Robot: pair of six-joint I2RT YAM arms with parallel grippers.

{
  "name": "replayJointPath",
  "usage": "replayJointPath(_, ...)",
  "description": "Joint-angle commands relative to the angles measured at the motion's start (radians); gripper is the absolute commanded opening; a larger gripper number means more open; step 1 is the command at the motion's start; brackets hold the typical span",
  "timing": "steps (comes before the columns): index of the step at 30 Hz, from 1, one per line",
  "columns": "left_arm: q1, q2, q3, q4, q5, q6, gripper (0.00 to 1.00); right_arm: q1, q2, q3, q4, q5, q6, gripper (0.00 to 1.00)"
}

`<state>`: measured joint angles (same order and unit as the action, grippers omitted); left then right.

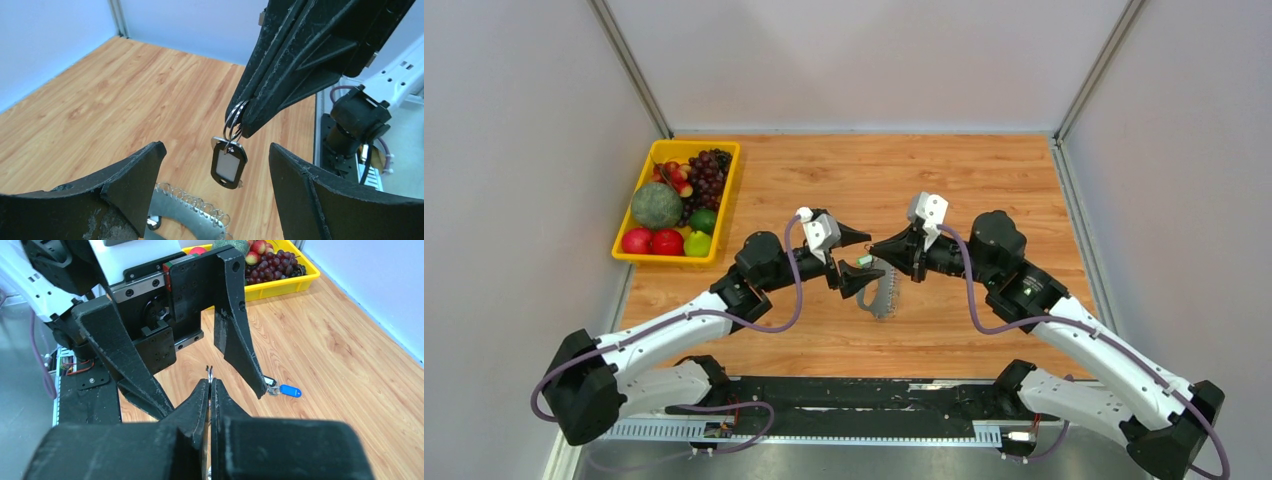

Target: Remove the keys from the keyring

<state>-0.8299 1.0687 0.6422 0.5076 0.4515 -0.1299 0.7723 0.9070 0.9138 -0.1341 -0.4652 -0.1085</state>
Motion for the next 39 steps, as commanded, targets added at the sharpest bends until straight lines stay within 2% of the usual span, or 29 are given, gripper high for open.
replayJointPath(1,-0.001,0.006,0.015,0.048,-0.112,0.001,0.87,0.005,0.021,-0.017,0.115,0.071,0.046,0.0)
replayJointPath(4,0.0,-0.032,-0.025,0.024,-0.21,0.01,0.9,0.005,0.051,-0.029,0.125,0.138,0.051,0.0)
replayJointPath(7,0.0,-0.117,-0.061,-0.06,-0.34,0.02,0.99,0.005,0.108,-0.041,0.185,0.174,0.054,0.0)
replayJointPath(12,0.001,-0.27,-0.115,-0.248,-0.55,0.027,1.0,0.002,0.233,-0.049,0.274,0.224,0.078,0.0)
replayJointPath(17,0.0,-0.423,-0.134,-0.438,-0.758,-0.055,1.0,-0.006,0.405,-0.011,0.372,0.249,0.103,0.01)
replayJointPath(23,0.001,-0.486,-0.171,-0.529,-0.855,-0.213,1.0,-0.021,0.657,0.111,0.422,0.25,0.178,0.01)
replayJointPath(27,0.002,-0.483,-0.183,-0.571,-0.872,-0.291,1.0,-0.033,0.793,0.201,0.422,0.24,0.205,0.03)
replayJointPath(28,0.002,-0.48,-0.183,-0.586,-0.877,-0.312,1.0,-0.039,0.819,0.219,0.422,0.237,0.212,0.09)
replayJointPath(31,0.002,-0.47,-0.173,-0.623,-0.899,-0.353,1.0,-0.047,0.865,0.259,0.408,0.261,0.247,0.57)
replayJointPath(32,0.002,-0.465,-0.169,-0.647,-0.921,-0.378,1.0,-0.051,0.867,0.268,0.398,0.28,0.258,0.68)
replayJointPath(34,0.002,-0.459,-0.159,-0.669,-0.936,-0.396,1.0,-0.058,0.842,0.254,0.395,0.302,0.262,0.75)
replayJointPath(39,0.002,-0.454,-0.148,-0.689,-0.947,-0.444,1.0,-0.096,0.711,0.162,0.384,0.377,0.278,0.75)
